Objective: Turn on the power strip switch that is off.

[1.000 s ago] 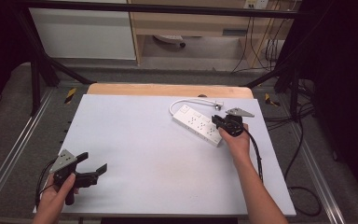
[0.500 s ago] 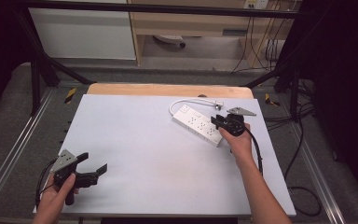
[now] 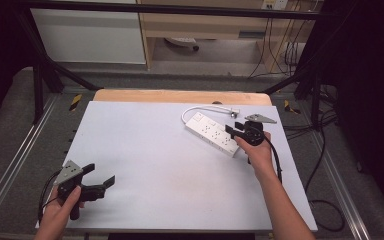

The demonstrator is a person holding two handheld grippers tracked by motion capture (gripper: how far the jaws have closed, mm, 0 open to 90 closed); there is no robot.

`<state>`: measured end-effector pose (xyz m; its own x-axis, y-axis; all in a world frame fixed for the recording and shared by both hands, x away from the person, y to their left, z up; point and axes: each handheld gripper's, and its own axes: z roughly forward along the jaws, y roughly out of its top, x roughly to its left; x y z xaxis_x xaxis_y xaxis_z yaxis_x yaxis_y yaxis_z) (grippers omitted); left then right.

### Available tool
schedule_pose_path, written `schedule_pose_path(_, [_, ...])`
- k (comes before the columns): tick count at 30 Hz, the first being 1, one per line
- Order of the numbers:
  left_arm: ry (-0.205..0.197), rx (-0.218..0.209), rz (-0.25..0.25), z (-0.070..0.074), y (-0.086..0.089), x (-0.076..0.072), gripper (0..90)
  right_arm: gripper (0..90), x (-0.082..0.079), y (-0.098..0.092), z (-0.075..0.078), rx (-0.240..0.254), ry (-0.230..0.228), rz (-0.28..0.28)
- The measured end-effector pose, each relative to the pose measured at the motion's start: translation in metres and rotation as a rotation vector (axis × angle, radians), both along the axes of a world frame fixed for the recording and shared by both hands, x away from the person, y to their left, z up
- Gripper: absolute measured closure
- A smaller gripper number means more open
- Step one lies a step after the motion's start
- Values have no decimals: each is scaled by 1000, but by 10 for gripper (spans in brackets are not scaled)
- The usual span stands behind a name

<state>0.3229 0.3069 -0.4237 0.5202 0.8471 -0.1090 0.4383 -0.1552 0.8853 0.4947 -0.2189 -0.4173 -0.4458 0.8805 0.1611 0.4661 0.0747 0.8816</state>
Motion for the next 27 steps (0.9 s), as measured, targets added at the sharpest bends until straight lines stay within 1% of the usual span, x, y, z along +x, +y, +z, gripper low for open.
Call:
schedule_pose_path(2, [-1, -1, 0, 0, 0, 0, 78, 467, 0, 0, 1, 2, 2, -1])
schedule_pose_path(5, [0, 0, 0, 0, 0, 0, 78, 419, 0, 0, 2, 2, 8, -2])
schedule_pose_path(11, [-1, 0, 0, 0, 0, 0, 78, 319, 0, 1, 7, 3, 32, 1])
schedule_pose_path(13, [-2, 0, 0, 0, 0, 0, 78, 289, 1, 1, 8, 11, 45, -3])
schedule_pose_path(17, [-2, 0, 0, 0, 0, 0, 78, 249, 0, 2, 11, 5, 44, 3])
schedule_pose_path(20, [-2, 0, 0, 0, 0, 0, 78, 214, 0, 3, 13, 13, 58, 8])
schedule_pose_path(27, [-2, 0, 1, 0, 1, 0, 78, 116, -1, 4, 18, 6, 60, 3])
